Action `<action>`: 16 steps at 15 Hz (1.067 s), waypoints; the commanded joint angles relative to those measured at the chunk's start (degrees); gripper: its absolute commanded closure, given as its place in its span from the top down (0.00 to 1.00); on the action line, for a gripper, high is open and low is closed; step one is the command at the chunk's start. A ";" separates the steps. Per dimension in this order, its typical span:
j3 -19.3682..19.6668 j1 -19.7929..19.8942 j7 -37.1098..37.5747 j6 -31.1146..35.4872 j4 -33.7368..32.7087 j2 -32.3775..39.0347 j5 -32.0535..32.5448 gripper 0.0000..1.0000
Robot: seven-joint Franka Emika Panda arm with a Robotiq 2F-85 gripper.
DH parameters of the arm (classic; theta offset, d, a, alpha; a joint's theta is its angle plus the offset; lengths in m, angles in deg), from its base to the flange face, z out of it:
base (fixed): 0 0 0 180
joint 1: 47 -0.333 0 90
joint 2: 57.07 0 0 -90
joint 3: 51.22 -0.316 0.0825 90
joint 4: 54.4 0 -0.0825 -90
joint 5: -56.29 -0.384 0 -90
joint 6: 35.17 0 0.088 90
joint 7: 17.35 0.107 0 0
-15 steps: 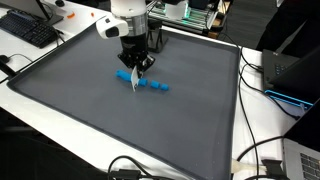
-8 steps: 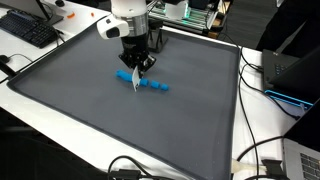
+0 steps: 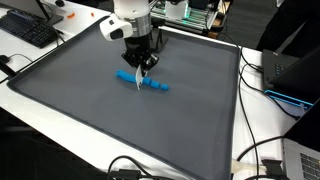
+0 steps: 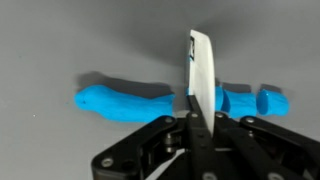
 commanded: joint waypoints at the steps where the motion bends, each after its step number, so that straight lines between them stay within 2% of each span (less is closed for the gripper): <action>1: 0.60 -0.66 0.54 -2.23 -0.13 -1.33 1.27 0.01; 16: 3.05 -0.10 1.01 -0.95 -1.98 -2.37 5.03 0.01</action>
